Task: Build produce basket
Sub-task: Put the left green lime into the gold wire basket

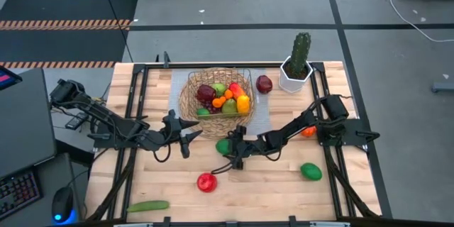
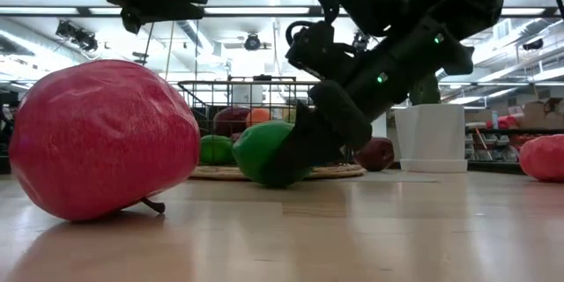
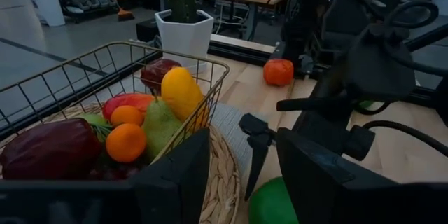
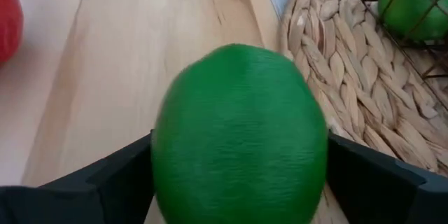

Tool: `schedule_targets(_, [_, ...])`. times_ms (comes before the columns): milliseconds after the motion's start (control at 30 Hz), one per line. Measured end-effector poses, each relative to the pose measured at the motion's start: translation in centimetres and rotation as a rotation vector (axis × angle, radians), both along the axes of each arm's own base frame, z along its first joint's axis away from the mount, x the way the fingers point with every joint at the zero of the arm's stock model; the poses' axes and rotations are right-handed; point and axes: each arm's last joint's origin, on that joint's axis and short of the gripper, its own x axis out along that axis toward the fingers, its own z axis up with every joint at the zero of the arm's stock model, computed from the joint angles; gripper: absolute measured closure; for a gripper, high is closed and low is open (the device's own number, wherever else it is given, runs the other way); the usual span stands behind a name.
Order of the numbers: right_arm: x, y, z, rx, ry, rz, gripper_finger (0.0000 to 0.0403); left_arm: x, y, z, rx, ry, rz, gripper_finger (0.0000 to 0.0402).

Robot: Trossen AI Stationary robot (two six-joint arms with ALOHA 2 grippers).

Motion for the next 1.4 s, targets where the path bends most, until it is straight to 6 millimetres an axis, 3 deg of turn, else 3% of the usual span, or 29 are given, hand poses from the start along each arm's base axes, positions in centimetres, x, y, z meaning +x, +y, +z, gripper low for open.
schedule_targets(267, [-0.1,0.5,0.7,-0.02,-0.035,-0.016,0.0101,0.0,0.0,0.0,0.0,0.001,0.0,0.0226])
schedule_targets(400, [-0.3,0.8,2.1,-0.017,-0.069,-0.013,0.0111,0.0,0.0,0.0,0.001,0.002,0.0,0.0228])
schedule_targets(633, [-1.5,0.3,9.4,-0.147,-0.246,-0.046,0.0095,0.0,0.0,0.0,0.001,0.002,0.0,0.0228])
schedule_targets(800, [-2.9,-2.5,14.5,-0.286,-0.334,-0.152,0.0095,0.0,0.0,0.0,0.0,0.0,0.001,0.0228])
schedule_targets(900, [-3.5,-5.1,16.1,-0.305,-0.34,-0.228,0.0095,0.0,0.0,0.0,0.0,0.0,0.0,0.0228])
schedule_targets(1133, [-4.3,-9.8,15.5,-0.249,-0.227,-0.37,0.0085,0.0,0.0,0.0,-0.007,-0.005,0.002,0.0228])
schedule_targets(1400, [-4.6,-11.0,15.0,-0.246,-0.174,-0.408,0.0024,0.0,0.0,0.0,-0.002,-0.003,0.001,0.0228])
